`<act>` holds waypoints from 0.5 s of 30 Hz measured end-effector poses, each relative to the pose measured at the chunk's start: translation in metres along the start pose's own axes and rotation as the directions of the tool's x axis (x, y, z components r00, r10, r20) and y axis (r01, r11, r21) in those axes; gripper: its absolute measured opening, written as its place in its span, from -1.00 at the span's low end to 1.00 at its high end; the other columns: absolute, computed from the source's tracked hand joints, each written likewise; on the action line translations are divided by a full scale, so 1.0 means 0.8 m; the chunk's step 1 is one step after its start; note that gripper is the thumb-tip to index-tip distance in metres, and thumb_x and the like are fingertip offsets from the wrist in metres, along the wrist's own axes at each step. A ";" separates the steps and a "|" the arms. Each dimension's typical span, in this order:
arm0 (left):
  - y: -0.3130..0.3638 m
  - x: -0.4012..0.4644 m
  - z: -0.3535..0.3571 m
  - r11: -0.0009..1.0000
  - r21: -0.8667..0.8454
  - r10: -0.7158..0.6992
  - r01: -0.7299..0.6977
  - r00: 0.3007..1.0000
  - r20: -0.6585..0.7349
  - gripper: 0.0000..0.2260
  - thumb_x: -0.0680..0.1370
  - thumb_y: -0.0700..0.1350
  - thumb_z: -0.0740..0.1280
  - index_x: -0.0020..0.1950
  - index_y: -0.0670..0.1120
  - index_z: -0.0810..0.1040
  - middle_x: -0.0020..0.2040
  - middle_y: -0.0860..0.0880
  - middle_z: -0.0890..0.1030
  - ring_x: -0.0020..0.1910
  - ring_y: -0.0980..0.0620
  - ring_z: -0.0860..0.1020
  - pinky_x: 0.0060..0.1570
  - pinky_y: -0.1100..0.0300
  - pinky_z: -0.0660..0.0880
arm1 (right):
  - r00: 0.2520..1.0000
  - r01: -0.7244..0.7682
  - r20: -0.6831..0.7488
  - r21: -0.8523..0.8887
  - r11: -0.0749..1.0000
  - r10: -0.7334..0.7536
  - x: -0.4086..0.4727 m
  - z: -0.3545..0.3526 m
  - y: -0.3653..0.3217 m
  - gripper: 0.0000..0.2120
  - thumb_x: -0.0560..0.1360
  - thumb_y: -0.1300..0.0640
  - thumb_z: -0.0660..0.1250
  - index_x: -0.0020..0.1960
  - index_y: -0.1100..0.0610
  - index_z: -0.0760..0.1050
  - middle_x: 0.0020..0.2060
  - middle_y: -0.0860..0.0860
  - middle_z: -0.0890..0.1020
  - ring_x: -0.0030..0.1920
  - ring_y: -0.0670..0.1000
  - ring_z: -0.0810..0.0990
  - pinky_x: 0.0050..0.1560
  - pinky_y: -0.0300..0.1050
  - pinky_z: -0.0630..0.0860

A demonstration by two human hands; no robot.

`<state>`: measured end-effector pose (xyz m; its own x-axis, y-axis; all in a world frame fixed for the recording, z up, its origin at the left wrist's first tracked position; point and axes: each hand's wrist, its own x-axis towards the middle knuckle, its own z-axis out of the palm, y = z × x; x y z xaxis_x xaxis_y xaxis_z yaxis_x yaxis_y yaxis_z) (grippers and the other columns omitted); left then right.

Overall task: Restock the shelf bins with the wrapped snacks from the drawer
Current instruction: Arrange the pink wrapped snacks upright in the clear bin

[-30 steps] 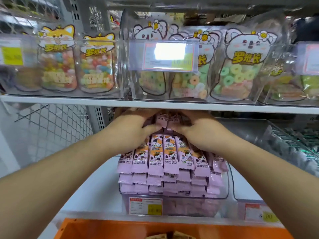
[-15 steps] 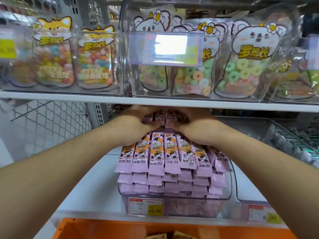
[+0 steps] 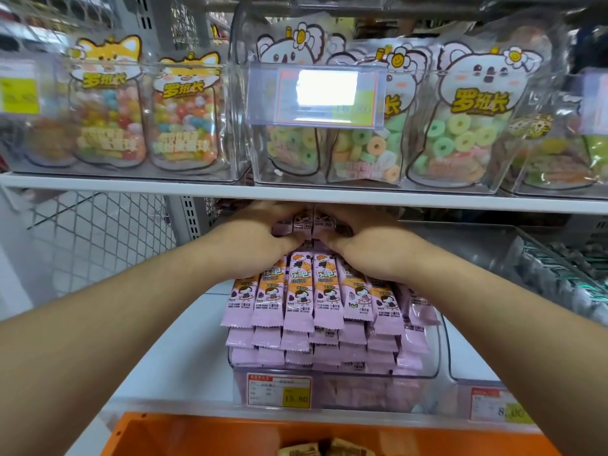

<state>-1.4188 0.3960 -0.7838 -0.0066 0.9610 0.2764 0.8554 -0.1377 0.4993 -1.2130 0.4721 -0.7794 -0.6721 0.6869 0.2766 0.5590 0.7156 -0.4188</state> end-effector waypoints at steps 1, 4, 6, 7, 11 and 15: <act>0.000 -0.001 0.000 1.000 0.001 0.004 -0.004 1.000 0.006 -0.56 0.65 0.10 0.33 0.49 0.42 0.36 0.40 0.27 0.43 0.24 0.22 0.54 0.16 0.32 0.45 | 1.000 -0.001 0.006 -0.004 1.000 0.001 -0.001 -0.001 -0.001 -0.52 0.68 -0.04 0.30 0.56 -0.26 0.32 0.54 -0.14 0.41 0.51 0.02 0.38 0.47 -0.04 0.34; 0.001 -0.008 0.000 0.999 0.039 0.007 -0.008 1.000 0.023 -0.53 0.66 0.09 0.31 0.56 0.34 0.32 0.49 0.26 0.37 0.35 0.22 0.45 0.27 0.37 0.35 | 1.000 -0.005 0.011 -0.039 0.999 0.006 -0.010 -0.006 -0.007 -0.48 0.69 -0.03 0.28 0.61 -0.23 0.26 0.59 -0.15 0.34 0.56 0.00 0.30 0.47 -0.16 0.25; -0.001 -0.016 0.002 0.996 0.080 0.026 -0.027 1.000 0.018 -0.50 0.66 0.13 0.29 0.60 0.27 0.30 0.59 0.26 0.26 0.57 0.21 0.22 0.52 0.22 0.22 | 0.999 -0.028 0.027 -0.065 0.997 0.030 -0.021 -0.010 -0.012 -0.46 0.69 -0.03 0.27 0.63 -0.23 0.22 0.62 -0.14 0.28 0.59 0.00 0.24 0.42 -0.23 0.20; -0.001 -0.023 0.000 0.996 0.082 0.035 -0.037 0.999 0.020 -0.48 0.64 0.19 0.26 0.60 0.28 0.29 0.62 0.27 0.23 0.61 0.21 0.16 0.58 0.13 0.18 | 0.998 -0.050 0.040 -0.082 0.995 0.053 -0.028 -0.012 -0.017 -0.46 0.69 -0.06 0.26 0.64 -0.22 0.20 0.63 -0.13 0.26 0.60 0.01 0.22 0.44 -0.23 0.19; 0.002 -0.060 -0.004 0.998 0.061 -0.031 0.029 0.999 0.021 -0.44 0.52 0.40 0.12 0.52 0.34 0.35 0.45 0.23 0.49 0.47 0.07 0.43 0.46 -0.04 0.40 | 0.983 -0.161 0.075 -0.107 0.981 0.169 -0.058 -0.005 -0.027 -0.45 0.64 -0.26 0.17 0.60 -0.20 0.27 0.43 0.03 0.54 0.45 0.18 0.43 0.47 0.05 0.38; 0.031 -0.125 -0.017 0.999 0.038 0.001 0.001 0.998 -0.062 -0.47 0.62 0.32 0.22 0.59 0.27 0.32 0.60 0.21 0.30 0.64 0.10 0.15 0.63 0.00 0.10 | 0.994 -0.085 0.052 -0.153 0.984 0.094 -0.113 -0.010 -0.060 -0.46 0.69 -0.16 0.19 0.64 -0.10 0.24 0.46 0.01 0.45 0.51 0.15 0.27 0.55 0.11 0.21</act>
<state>-1.4036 0.2930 -0.7881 -0.0380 0.9441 0.3276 0.8744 -0.1273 0.4683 -1.1753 0.3767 -0.7771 -0.6411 0.7435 0.1904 0.6819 0.6656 -0.3031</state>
